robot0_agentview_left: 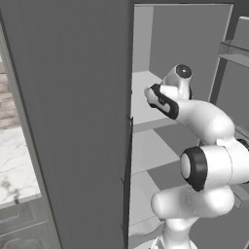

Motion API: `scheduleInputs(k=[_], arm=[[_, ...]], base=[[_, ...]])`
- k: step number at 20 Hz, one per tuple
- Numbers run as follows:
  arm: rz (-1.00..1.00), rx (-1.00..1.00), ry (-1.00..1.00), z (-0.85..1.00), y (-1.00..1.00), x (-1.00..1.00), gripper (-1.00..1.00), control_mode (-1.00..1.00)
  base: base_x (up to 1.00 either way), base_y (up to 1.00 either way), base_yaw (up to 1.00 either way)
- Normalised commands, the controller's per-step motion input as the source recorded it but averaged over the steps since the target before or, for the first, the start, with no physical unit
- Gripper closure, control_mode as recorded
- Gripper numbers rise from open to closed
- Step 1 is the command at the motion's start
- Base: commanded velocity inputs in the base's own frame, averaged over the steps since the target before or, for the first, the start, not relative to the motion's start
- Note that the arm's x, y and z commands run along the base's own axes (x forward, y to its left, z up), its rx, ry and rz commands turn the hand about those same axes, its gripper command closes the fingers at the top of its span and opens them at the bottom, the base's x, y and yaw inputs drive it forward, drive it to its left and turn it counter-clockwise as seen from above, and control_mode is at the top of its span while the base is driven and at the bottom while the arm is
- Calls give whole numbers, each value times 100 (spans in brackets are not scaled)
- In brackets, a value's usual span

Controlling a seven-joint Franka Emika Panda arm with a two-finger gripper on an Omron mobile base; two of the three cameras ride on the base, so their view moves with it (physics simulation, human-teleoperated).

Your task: Take the cheese, fish, and broccoli from the fridge and place them on the plate on the dining counter to create an appetizer plate.

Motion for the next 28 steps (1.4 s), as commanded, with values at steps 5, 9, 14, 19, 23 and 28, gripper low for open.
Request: scheduleInputs(k=[5, 9, 14, 19, 23, 28], arm=[[2, 0, -10, 62, 5, -100, 100, -100], [4, 0, -1, 89, 0, -98, 100, -100], [5, -1, 0, 78, 7, -100, 100, -100], [1, -9, 0, 17, 40, -100, 100, -100], [0, -8, 0, 0, 23, -95, 100, -100], [-1, -1, 0, 0, -4, -100, 100, -100]], base=[[0, 0, 0], [0, 0, 0], [0, 0, 0], [0, 0, 0], [0, 0, 0], [0, 0, 0]])
